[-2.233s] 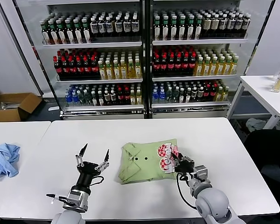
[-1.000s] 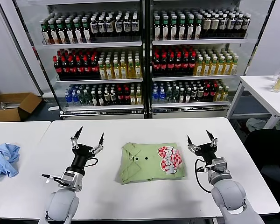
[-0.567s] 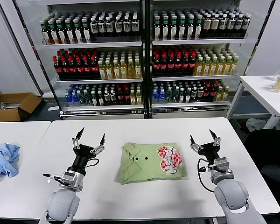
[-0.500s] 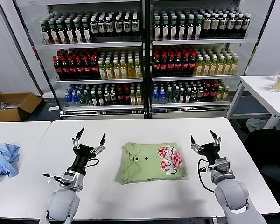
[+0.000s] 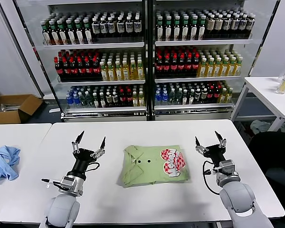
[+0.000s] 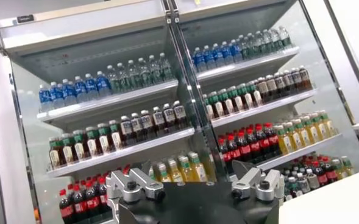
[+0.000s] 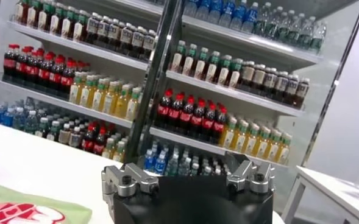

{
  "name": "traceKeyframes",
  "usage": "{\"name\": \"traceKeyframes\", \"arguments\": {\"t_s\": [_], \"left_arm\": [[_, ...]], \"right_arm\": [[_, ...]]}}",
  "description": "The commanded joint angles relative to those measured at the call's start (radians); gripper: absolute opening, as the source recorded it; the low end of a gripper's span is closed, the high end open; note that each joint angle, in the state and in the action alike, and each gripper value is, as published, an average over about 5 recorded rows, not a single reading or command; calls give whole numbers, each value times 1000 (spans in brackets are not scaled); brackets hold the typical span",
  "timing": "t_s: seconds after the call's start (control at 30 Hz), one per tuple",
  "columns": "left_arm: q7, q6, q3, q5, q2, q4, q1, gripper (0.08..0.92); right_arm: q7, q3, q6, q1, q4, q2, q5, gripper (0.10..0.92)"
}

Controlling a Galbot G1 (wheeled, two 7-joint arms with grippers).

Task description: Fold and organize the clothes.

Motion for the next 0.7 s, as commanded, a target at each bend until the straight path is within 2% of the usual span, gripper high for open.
{"name": "traceKeyframes", "arguments": {"t_s": [0.03, 0.27, 0.7], "left_arm": [[0, 0, -2, -1, -1, 2, -3, 823], [-21, 4, -5, 12, -18, 21, -14, 823], [-36, 23, -13, 23, -26, 23, -15, 823]], "right_arm": [[-12, 9, 37, 3, -4, -2, -47, 823], [13, 13, 100, 4, -15, -4, -109, 823], [17, 12, 125, 32, -65, -1, -141, 823]]}}
